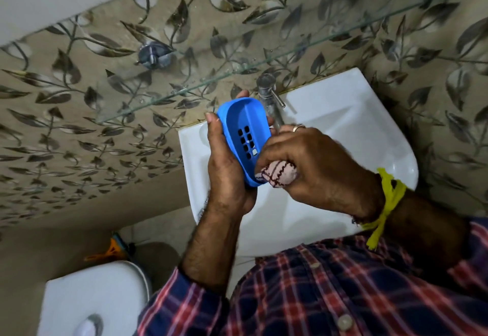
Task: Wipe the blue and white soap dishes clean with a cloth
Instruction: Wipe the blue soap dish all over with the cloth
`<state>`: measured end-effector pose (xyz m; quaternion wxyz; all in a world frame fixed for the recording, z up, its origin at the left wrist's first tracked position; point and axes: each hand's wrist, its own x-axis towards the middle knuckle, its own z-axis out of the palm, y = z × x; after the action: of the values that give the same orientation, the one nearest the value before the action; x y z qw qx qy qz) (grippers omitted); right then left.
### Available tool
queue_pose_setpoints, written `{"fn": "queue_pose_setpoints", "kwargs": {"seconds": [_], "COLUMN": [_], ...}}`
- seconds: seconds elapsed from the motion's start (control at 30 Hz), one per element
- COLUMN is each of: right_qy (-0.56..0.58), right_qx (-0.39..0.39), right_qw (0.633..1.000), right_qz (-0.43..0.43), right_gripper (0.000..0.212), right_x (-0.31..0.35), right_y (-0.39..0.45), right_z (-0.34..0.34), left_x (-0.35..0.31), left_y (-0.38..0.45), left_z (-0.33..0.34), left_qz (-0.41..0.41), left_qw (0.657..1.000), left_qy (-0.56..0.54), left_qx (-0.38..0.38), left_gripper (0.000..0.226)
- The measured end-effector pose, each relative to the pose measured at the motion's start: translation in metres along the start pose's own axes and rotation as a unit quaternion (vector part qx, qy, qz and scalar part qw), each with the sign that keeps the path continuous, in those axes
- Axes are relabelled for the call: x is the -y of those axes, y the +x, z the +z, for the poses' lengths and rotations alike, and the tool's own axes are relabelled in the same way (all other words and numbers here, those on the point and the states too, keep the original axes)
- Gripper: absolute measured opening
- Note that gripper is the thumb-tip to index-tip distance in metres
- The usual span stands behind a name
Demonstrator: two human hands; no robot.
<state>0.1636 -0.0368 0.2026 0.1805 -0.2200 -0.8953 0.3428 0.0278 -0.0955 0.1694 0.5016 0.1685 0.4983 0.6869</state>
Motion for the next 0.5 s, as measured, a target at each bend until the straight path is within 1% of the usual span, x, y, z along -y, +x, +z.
{"fn": "queue_pose_setpoints", "kwargs": {"seconds": [0.07, 0.1, 0.2, 0.33, 0.43, 0.5], "right_qy": [-0.034, -0.033, -0.05, -0.139, -0.104, -0.09], "right_qx": [-0.026, -0.026, 0.033, 0.049, 0.064, 0.023], "right_qw": [0.999, 0.998, 0.998, 0.989, 0.992, 0.996], "right_qz": [0.03, 0.036, 0.0, -0.006, -0.026, -0.011], "right_gripper": [0.031, 0.031, 0.029, 0.027, 0.026, 0.022], "right_x": [0.0, 0.003, 0.01, 0.013, 0.012, 0.008], "right_y": [0.001, 0.003, 0.002, 0.003, 0.004, 0.001], "right_z": [-0.001, -0.001, -0.003, -0.006, -0.004, 0.001], "left_x": [0.0, -0.001, -0.002, 0.002, -0.004, -0.005], "left_y": [0.0, 0.001, -0.001, -0.002, -0.002, -0.004], "left_z": [0.001, 0.001, 0.001, 0.001, -0.001, -0.003], "left_qz": [-0.008, -0.01, -0.018, -0.022, -0.02, -0.018], "left_qw": [1.0, 1.0, 1.0, 0.999, 0.999, 0.999], "left_qy": [-0.002, 0.002, 0.001, 0.045, 0.046, 0.029], "left_qx": [-0.003, -0.001, 0.015, 0.001, 0.001, 0.0], "left_gripper": [0.071, 0.071, 0.071, 0.068, 0.07, 0.072]}}
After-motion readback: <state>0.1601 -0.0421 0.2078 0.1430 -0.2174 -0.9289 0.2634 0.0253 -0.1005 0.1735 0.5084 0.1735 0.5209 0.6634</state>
